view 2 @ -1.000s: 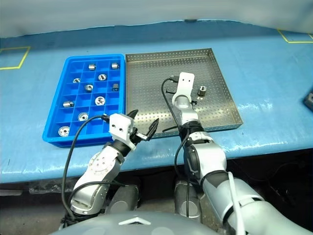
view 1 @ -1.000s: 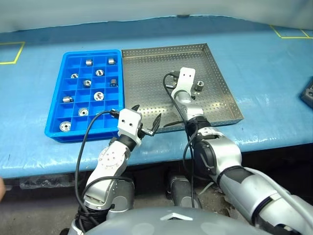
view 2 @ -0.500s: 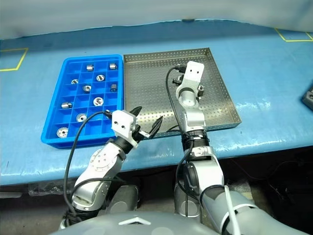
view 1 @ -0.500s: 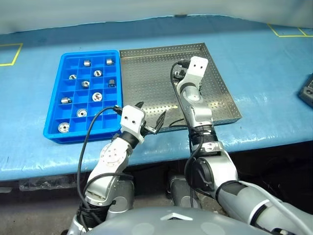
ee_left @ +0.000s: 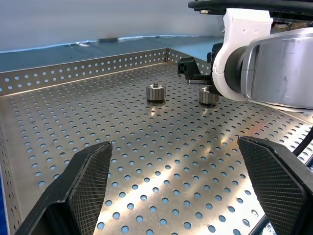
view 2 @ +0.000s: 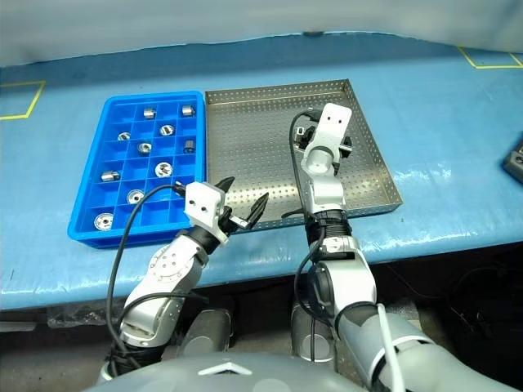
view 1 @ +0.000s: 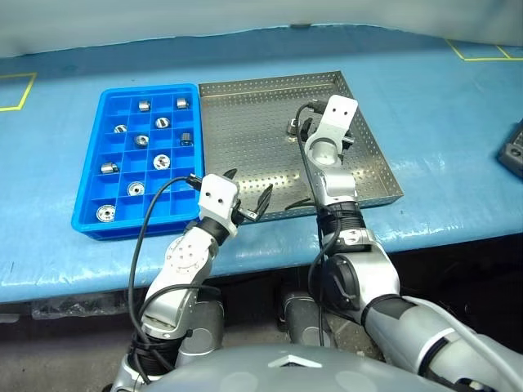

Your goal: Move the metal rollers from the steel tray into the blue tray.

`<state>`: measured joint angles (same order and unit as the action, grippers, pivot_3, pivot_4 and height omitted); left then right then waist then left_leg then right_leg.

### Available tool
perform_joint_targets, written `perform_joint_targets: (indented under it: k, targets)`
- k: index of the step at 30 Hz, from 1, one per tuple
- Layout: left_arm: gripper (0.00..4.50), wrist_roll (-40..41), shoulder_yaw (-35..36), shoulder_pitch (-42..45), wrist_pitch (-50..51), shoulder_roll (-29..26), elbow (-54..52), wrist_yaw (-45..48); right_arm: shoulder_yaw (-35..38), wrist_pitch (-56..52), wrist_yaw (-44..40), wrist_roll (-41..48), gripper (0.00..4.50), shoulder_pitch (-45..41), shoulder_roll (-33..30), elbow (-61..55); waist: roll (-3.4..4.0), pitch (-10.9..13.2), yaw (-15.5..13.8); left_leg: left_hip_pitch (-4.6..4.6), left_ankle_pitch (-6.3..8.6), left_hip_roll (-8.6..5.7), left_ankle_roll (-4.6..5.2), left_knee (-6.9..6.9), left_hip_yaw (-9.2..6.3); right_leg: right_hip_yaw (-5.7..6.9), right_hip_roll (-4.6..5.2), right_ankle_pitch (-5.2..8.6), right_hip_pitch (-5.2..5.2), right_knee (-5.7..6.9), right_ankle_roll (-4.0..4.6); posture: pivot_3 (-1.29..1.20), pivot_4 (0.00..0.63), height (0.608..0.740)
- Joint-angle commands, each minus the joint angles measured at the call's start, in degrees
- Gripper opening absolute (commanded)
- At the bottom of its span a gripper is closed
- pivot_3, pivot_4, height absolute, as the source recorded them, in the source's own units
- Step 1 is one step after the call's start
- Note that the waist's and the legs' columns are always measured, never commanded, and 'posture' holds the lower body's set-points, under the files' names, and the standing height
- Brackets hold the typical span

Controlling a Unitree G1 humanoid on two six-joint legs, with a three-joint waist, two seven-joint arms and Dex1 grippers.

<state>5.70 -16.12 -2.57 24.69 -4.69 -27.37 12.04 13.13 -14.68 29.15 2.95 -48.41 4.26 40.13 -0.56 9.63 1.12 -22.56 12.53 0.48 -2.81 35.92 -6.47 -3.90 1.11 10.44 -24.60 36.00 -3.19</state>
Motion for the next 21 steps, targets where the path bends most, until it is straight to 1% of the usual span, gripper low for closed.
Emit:
perform_joint_targets:
  k: [1, 7, 12, 17, 21]
  targets:
    - [4.50, 0.3, 0.2, -0.1, -0.9, 0.3, -1.7, -0.2, 1.3, 4.5, 2.5, 0.0, 4.47, -4.3, -1.6, 5.7, 0.00, 0.0, 0.0, 0.00, 0.00, 0.00, 0.00, 0.00, 0.00, 0.00, 0.00, 0.00, 0.00, 0.00, 0.00, 0.15, 0.150, 0.740]
    - [4.50, 0.1, 0.2, -0.5, -1.0, 0.4, -1.9, -0.6, 2.8, 9.7, 5.9, 0.1, 4.47, -9.0, -4.7, 17.0, 0.00, 0.0, -0.2, -0.01, 0.00, -0.01, 0.00, -0.01, 0.00, 0.00, 0.00, 0.00, 0.01, -0.02, 0.00, 0.16, 0.150, 0.740]
    - [4.50, 0.0, 0.2, -0.9, -1.2, 0.6, -2.2, -1.2, 4.0, 10.9, 7.0, 1.2, 4.47, -11.1, -6.2, 23.9, 0.00, 0.0, -0.2, 0.00, 0.00, -0.01, 0.01, -0.02, 0.00, -0.01, 0.00, 0.00, 0.01, -0.01, 0.00, 0.18, 0.150, 0.740]
    - [4.50, 0.1, 0.3, -0.8, -1.2, 0.6, -2.2, -1.2, 5.4, 11.3, 6.4, 3.1, 4.47, -11.7, -6.6, 27.7, 0.00, 0.0, -0.2, 0.01, 0.00, -0.01, 0.02, -0.02, 0.00, -0.02, 0.00, 0.00, 0.02, -0.01, 0.00, 0.18, 0.150, 0.740]
    - [4.50, -0.1, 0.1, -1.0, -1.1, 0.3, -2.3, -1.2, 6.0, 10.7, 2.7, 4.4, 4.47, -11.4, -6.3, 29.4, 0.00, 0.0, -0.2, 0.02, -0.01, -0.01, 0.04, -0.01, 0.00, -0.02, -0.01, 0.00, 0.04, -0.01, 0.00, 0.19, 0.150, 0.740]
